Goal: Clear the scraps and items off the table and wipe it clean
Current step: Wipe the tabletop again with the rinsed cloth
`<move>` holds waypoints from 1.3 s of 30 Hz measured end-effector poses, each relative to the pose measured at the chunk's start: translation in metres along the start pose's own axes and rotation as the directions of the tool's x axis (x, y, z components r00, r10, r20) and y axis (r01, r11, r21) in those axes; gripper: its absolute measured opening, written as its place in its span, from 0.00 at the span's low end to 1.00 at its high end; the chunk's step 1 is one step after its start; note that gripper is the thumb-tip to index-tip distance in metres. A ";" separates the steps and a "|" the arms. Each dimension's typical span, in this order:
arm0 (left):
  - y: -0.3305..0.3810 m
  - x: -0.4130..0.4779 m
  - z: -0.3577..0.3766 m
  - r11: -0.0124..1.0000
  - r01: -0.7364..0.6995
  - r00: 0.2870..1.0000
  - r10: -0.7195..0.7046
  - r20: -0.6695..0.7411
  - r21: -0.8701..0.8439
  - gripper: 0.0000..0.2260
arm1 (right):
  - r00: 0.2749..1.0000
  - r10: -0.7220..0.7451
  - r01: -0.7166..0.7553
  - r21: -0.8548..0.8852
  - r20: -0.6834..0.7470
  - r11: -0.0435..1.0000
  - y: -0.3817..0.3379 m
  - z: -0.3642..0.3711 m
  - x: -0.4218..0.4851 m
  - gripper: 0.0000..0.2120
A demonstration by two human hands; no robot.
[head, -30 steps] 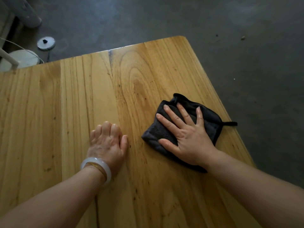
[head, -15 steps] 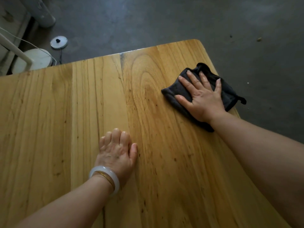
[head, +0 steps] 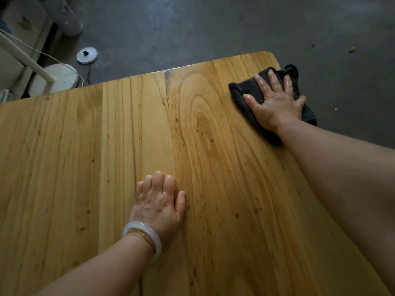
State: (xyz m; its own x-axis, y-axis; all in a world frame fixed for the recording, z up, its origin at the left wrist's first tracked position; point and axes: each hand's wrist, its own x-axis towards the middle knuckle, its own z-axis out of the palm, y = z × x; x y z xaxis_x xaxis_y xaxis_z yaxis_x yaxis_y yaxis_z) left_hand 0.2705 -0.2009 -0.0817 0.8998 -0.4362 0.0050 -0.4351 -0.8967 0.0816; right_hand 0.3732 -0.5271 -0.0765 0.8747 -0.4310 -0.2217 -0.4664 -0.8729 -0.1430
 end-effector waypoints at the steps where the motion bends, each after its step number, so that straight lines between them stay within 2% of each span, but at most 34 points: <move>1: 0.000 0.000 0.000 1.000 0.000 1.000 0.000 0.001 -0.002 0.08 | 1.000 -0.004 0.004 -0.006 0.004 1.000 0.000 0.000 -0.002 0.33; 7: 0.002 0.001 -0.002 1.000 -0.003 1.000 0.003 -0.001 -0.025 0.11 | 0.999 -0.034 0.034 -0.018 -0.002 0.999 0.015 0.008 -0.040 0.32; 16: 0.004 0.001 -0.004 0.999 0.004 1.000 -0.002 0.029 -0.054 0.14 | 1.000 -0.021 0.021 -0.013 -0.019 1.000 0.040 0.028 -0.144 0.31; 24: 0.004 0.003 -0.004 1.000 0.022 0.998 -0.022 0.065 -0.007 0.14 | 0.999 -0.049 0.049 0.012 -0.012 0.999 0.028 0.048 -0.222 0.33; 32: 0.004 0.005 -0.004 1.000 0.017 0.996 -0.017 0.083 0.004 0.12 | 0.972 -0.235 0.235 0.034 -0.006 0.971 -0.037 0.067 -0.278 0.34; 39: 0.003 0.006 -0.002 1.000 0.015 0.998 -0.015 0.056 0.003 0.13 | 0.921 -0.389 0.390 -0.021 0.041 0.921 -0.046 0.059 -0.250 0.34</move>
State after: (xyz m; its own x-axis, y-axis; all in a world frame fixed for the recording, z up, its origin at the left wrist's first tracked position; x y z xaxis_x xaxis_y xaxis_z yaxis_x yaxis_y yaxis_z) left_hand 0.2743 -0.2064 -0.0797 0.9030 -0.4266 -0.0521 -0.4221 -0.9031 0.0786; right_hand 0.1685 -0.3654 -0.0715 0.9810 -0.0483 -0.1877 -0.0859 -0.9765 -0.1977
